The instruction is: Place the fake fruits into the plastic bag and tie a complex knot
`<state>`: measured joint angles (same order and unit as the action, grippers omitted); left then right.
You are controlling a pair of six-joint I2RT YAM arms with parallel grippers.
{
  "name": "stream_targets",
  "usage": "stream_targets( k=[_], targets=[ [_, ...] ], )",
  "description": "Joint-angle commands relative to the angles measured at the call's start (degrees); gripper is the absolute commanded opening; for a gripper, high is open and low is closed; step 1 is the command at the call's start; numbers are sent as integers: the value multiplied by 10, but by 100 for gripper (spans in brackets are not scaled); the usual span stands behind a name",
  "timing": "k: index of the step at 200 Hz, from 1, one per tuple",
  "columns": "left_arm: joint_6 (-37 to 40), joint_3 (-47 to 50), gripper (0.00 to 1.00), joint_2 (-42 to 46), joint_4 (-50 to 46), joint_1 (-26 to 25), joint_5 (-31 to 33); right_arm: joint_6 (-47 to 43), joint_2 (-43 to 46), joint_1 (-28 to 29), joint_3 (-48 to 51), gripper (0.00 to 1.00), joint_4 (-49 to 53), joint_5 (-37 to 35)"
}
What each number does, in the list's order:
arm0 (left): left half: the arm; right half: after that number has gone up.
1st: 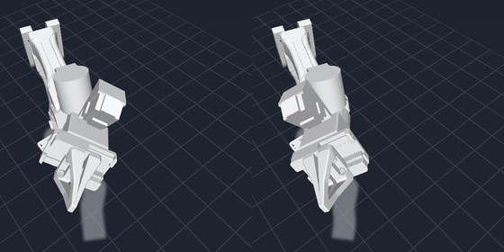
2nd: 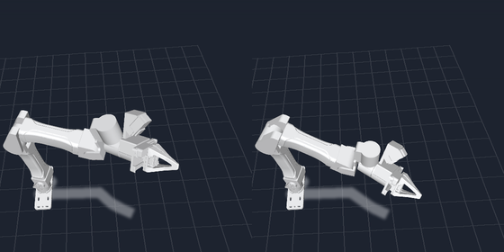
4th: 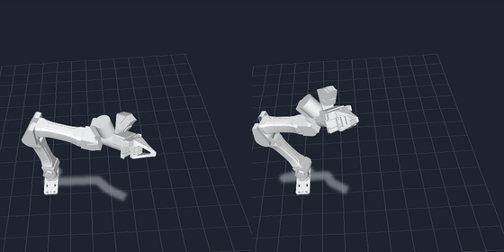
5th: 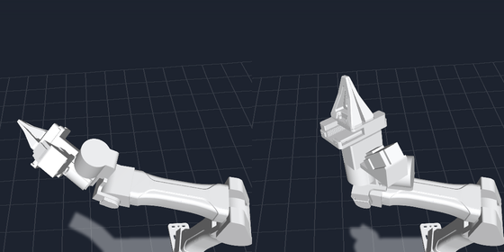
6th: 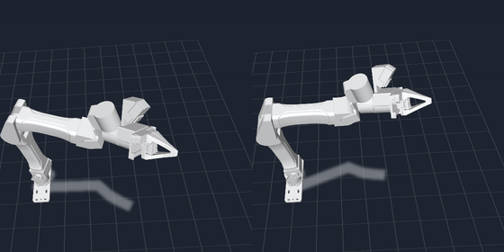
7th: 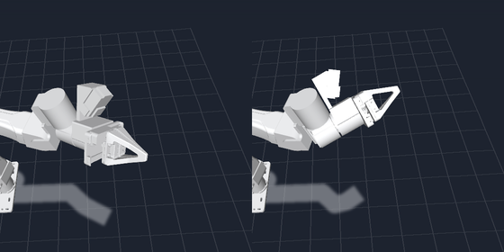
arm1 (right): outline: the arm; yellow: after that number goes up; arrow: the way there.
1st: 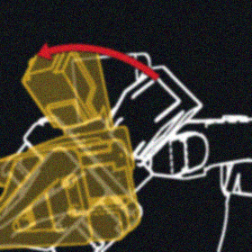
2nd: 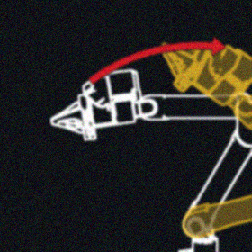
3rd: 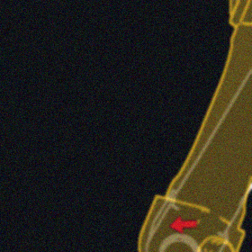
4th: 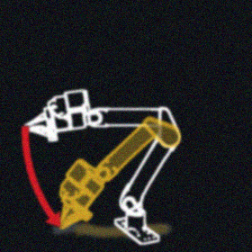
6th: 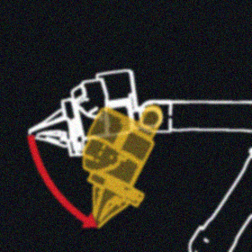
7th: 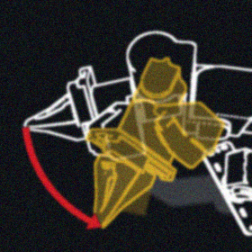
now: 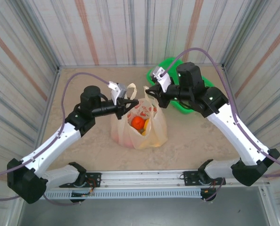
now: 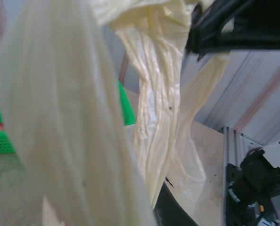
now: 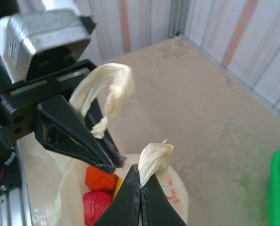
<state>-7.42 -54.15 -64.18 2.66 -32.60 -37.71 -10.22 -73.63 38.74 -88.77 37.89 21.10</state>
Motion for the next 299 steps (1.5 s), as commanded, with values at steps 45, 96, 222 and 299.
stream_targets(
  k=[45, 96, 222, 299],
  targets=[
    [-38, -29, 20, -34, 24, 5, -94, -27, 85, 45, 152, 0, -179, 12],
    [-22, -39, 42, -45, 0, 4, -114, -55, 79, 47, 147, 0, -179, 19],
    [-48, -41, 69, -57, -1, 4, -85, -64, 64, 50, 139, 0, -177, 90],
    [-73, -38, 75, -21, -64, -10, 6, -65, 104, 17, 185, 0, -193, 114]
  ],
)
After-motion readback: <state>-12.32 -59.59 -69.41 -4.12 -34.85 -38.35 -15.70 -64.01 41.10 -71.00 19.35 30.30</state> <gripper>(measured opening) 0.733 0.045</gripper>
